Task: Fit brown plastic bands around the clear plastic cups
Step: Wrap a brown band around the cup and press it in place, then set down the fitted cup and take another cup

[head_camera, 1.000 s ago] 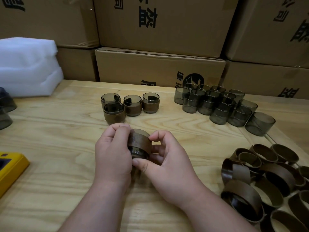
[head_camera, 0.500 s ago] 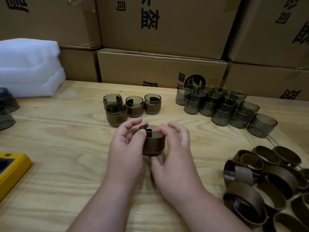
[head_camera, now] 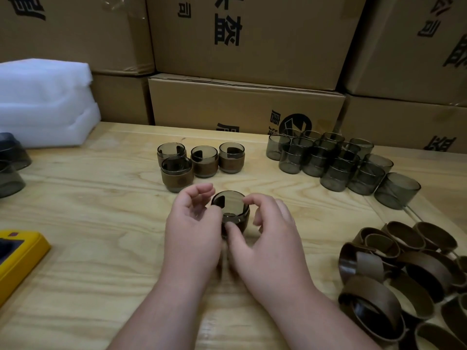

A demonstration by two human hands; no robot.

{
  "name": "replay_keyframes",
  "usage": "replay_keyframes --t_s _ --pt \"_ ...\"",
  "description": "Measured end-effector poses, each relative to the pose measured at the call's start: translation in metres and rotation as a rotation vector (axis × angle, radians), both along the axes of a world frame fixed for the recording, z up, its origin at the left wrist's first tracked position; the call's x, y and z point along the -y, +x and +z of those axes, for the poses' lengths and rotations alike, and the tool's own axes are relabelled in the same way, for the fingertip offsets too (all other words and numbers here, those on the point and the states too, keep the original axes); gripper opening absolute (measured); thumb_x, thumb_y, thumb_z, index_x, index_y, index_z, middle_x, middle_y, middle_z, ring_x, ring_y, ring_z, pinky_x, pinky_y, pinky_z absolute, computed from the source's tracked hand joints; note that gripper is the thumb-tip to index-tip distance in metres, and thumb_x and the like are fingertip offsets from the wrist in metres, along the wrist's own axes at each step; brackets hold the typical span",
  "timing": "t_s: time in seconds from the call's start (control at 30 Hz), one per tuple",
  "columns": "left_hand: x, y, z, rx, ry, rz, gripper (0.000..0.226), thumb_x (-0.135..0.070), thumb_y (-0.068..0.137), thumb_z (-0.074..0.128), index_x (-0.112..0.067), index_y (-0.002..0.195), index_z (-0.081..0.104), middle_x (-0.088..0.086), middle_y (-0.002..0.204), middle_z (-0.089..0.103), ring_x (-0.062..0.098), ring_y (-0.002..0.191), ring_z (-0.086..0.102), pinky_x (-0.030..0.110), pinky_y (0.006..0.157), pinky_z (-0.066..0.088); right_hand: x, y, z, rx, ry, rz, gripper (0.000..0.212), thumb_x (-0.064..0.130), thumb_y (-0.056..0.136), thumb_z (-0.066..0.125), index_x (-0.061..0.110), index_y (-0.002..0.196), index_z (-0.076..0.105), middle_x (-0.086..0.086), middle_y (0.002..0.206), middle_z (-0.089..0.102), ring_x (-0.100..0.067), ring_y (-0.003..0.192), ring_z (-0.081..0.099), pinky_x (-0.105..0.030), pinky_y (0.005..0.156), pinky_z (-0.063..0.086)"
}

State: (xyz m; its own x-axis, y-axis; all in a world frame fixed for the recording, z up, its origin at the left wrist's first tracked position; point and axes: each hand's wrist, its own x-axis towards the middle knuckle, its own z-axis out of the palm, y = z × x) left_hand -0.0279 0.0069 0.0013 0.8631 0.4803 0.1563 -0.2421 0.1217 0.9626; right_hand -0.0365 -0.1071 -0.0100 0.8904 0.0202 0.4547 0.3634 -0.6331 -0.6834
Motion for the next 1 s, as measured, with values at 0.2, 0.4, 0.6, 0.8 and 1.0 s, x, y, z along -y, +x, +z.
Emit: replay_keyframes --t_s 0.2,0.4,0.6,0.8,1.0 --pt "-0.0069 0.0024 0.0019 -0.022 -0.206 0.146 0.032 0.006 0.095 0.048 -0.021 0.099 0.064 -0.005 0.096 0.068 -0.007 0.072 0.063 0.024 0.080 0.052 -0.0033 -0.0039 0.0024 -0.137 0.130 0.075 0.038 0.042 0.084 0.058 0.042 0.123 0.057 0.032 0.086 0.070 0.007 0.075 0.064 -0.008 0.070 0.045" --pt "-0.0057 0.0016 0.0032 -0.047 -0.209 0.152 0.030 0.005 0.095 0.047 -0.019 0.103 0.064 -0.005 0.093 0.068 -0.004 0.074 0.065 0.025 0.081 0.054 -0.0053 -0.0069 0.0068 -0.229 0.027 0.201 0.054 0.043 0.084 0.057 0.041 0.138 0.057 0.028 0.128 0.060 0.007 0.094 0.054 -0.017 0.104 0.044" --pt "-0.0040 0.0013 0.0043 -0.057 -0.216 0.129 0.030 0.004 0.096 0.047 -0.019 0.100 0.065 -0.007 0.087 0.069 0.003 0.082 0.067 0.024 0.080 0.054 -0.0031 -0.0028 0.0054 -0.210 -0.020 0.099 0.038 0.036 0.091 0.061 0.036 0.129 0.065 0.033 0.109 0.052 0.001 0.116 0.055 -0.021 0.105 0.043" --pt "-0.0047 0.0010 0.0038 -0.060 -0.206 0.088 0.030 0.006 0.094 0.047 -0.018 0.096 0.065 -0.007 0.079 0.069 0.004 0.074 0.065 0.025 0.074 0.053 -0.0011 0.0018 0.0040 -0.234 -0.178 0.016 0.040 0.036 0.093 0.059 0.032 0.132 0.062 0.021 0.129 0.058 -0.004 0.129 0.046 -0.026 0.114 0.034" --pt "-0.0062 0.0012 0.0027 -0.069 -0.201 0.037 0.030 0.006 0.093 0.048 -0.017 0.091 0.067 -0.011 0.068 0.069 0.004 0.067 0.064 0.022 0.068 0.052 -0.0034 0.0027 0.0029 -0.257 -0.294 0.005 0.046 0.041 0.093 0.054 0.031 0.137 0.057 0.016 0.140 0.055 -0.007 0.135 0.042 -0.031 0.119 0.030"
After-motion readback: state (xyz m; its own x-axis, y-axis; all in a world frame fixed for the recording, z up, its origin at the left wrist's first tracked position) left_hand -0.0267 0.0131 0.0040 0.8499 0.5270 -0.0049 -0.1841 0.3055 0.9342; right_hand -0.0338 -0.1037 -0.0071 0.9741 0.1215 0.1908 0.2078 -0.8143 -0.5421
